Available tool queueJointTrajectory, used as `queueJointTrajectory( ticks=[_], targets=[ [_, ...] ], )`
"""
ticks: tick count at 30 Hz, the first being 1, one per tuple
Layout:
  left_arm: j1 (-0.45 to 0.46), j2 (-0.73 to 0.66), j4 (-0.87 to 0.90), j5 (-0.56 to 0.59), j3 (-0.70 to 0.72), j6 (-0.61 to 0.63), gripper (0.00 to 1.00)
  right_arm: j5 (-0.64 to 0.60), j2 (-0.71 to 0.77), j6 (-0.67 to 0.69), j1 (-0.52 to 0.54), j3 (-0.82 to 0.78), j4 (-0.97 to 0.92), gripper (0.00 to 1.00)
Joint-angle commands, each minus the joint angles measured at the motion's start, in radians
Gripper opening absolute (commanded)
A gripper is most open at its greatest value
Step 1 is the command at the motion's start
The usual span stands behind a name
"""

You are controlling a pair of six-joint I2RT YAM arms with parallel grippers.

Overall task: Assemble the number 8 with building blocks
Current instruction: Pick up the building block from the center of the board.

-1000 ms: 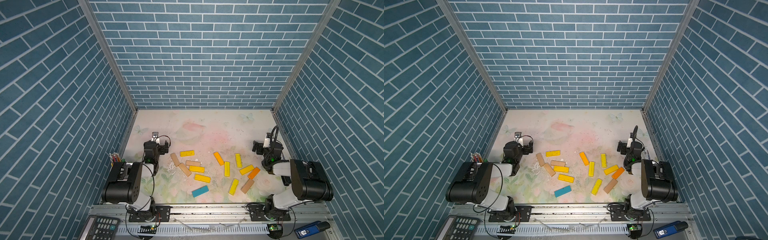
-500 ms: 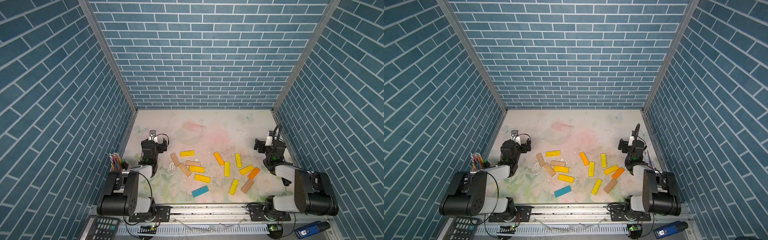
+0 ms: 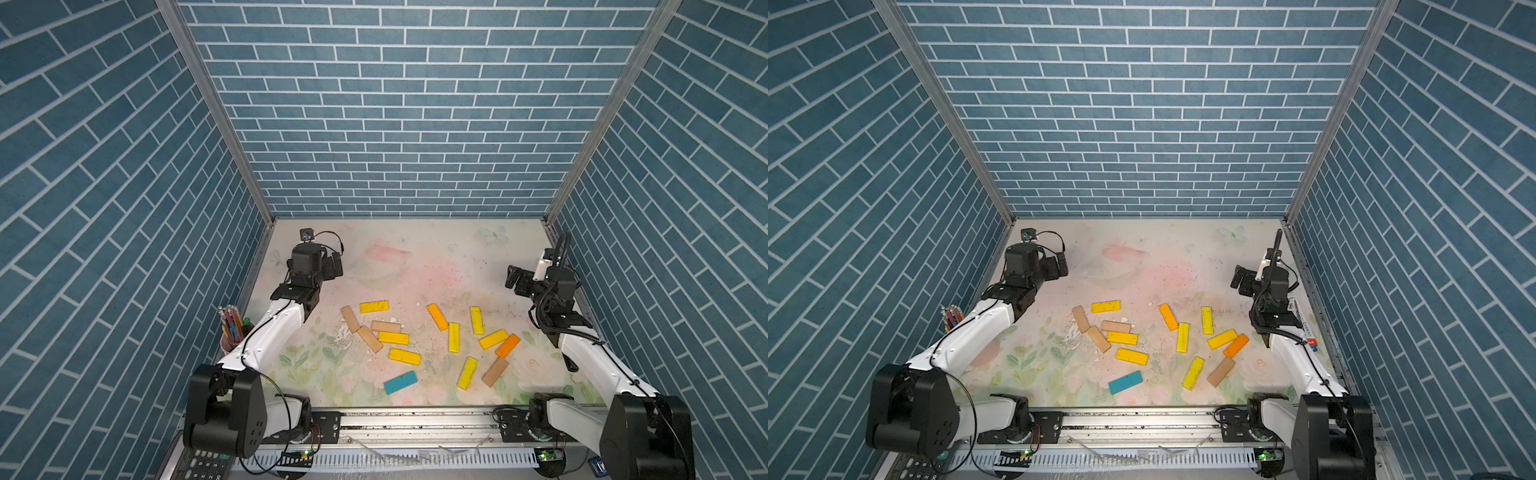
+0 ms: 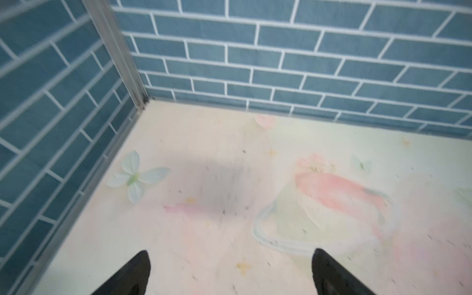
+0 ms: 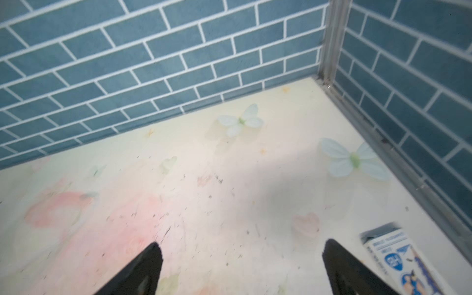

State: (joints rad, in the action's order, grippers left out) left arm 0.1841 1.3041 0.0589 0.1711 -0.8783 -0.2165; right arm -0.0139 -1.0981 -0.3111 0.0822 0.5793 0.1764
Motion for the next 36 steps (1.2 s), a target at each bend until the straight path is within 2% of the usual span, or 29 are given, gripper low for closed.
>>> queueJointTrajectory(
  ticks=[1,4,7,9,14,18,21,36],
  targets=[
    [0.064,0.073,0.291,-0.036,-0.071,-0.106,1.00,0.000,0.030,-0.071,0.072,0.023,-0.122,0.99],
    [0.116,0.129,0.383,-0.045,-0.108,-0.173,1.00,0.000,0.028,-0.083,0.149,0.035,-0.162,0.98],
    [0.167,0.176,0.405,-0.069,-0.127,-0.170,0.97,0.007,0.033,-0.093,0.210,0.039,-0.172,0.99],
    [0.191,0.206,0.391,-0.099,-0.135,-0.128,0.93,0.035,0.036,-0.092,0.238,0.036,-0.173,0.99],
    [0.209,0.258,0.377,-0.204,-0.151,-0.022,0.93,0.076,0.056,-0.071,0.278,0.029,-0.190,0.99],
    [0.218,0.284,0.400,-0.228,-0.158,0.022,0.96,0.091,0.070,-0.059,0.285,0.037,-0.213,0.99],
    [0.237,0.304,0.427,-0.220,-0.168,0.050,1.00,0.089,0.076,-0.054,0.293,0.044,-0.223,0.99],
    [0.347,0.443,0.546,-0.076,-0.259,0.105,1.00,0.079,0.121,-0.070,0.330,0.025,-0.224,0.99]
  ],
)
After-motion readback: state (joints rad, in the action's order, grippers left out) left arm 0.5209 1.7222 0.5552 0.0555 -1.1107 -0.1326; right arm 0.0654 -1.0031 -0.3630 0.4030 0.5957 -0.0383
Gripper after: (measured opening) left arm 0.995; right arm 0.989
